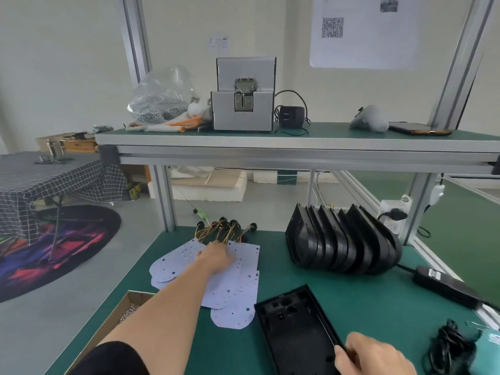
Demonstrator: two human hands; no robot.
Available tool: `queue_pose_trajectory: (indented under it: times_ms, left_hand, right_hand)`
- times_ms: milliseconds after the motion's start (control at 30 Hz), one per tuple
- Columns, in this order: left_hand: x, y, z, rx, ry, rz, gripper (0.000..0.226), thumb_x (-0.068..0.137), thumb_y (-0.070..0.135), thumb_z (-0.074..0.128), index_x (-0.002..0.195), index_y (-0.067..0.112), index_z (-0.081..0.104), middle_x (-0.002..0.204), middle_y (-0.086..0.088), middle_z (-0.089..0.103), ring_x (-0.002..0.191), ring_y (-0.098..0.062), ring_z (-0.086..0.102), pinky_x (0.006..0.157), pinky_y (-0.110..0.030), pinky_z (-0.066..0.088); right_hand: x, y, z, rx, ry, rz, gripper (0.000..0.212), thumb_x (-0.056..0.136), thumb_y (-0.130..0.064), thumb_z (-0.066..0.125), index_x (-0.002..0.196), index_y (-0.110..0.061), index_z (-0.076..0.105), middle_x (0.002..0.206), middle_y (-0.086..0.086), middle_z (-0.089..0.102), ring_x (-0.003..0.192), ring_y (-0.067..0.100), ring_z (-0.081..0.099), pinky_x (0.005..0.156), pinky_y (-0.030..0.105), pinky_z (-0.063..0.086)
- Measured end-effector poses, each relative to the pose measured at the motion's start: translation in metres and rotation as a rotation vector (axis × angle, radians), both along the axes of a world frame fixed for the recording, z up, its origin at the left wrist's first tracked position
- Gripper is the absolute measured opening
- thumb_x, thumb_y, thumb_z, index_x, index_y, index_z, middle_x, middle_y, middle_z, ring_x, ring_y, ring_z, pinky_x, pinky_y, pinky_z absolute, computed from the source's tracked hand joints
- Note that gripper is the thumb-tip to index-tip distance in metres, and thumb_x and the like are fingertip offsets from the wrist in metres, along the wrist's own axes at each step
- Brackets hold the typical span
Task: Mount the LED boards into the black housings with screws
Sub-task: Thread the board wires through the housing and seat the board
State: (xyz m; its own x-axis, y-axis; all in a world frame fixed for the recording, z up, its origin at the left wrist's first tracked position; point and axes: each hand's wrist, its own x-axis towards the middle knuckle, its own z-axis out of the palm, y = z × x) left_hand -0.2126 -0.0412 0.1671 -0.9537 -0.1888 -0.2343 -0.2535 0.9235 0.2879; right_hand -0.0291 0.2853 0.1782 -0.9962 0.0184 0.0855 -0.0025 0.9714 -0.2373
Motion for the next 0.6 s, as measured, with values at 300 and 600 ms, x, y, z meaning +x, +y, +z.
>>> queue_pose_trajectory:
  times_ms: [300, 600]
  left_hand:
    - [0.025, 0.005, 0.017, 0.427, 0.389, 0.121, 0.018, 0.097, 0.016, 0.056, 0.097, 0.009, 0.073, 0.084, -0.002, 0.057, 0.071, -0.019, 0.053, 0.066, -0.029, 0.047]
    - [0.073, 0.023, 0.069, 0.571, 0.719, 0.159, 0.010, 0.093, 0.013, 0.064, 0.092, 0.015, 0.074, 0.094, 0.002, 0.071, 0.080, -0.010, 0.062, 0.062, -0.019, 0.045]
  right_hand:
    - [0.021, -0.003, -0.018, -0.107, -0.030, 0.038, 0.040, 0.095, -0.059, 0.042, 0.074, -0.026, 0.038, 0.073, -0.003, 0.055, 0.071, 0.012, 0.052, 0.069, 0.023, 0.044]
    - [0.044, 0.008, -0.037, -0.251, 0.016, 0.102, 0.041, 0.094, -0.054, 0.049, 0.069, -0.022, 0.043, 0.062, -0.002, 0.054, 0.058, 0.011, 0.047, 0.054, 0.021, 0.033]
